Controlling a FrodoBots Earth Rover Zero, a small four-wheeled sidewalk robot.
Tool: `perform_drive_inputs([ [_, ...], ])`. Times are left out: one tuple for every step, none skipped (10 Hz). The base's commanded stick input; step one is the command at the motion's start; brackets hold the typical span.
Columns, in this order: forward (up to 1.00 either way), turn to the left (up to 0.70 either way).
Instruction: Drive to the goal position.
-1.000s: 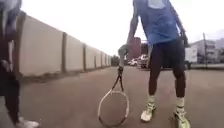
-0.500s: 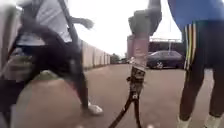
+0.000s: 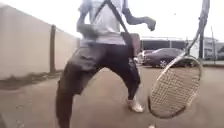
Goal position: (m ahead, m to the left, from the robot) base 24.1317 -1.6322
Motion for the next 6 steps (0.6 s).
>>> perform_drive_inputs([
  [0.0,0.0],
  [0.0,0.0],
  [0.0,0.0],
  [0.0,0.0],
  [0.63,0.0],
  [1.0,0.0],
])
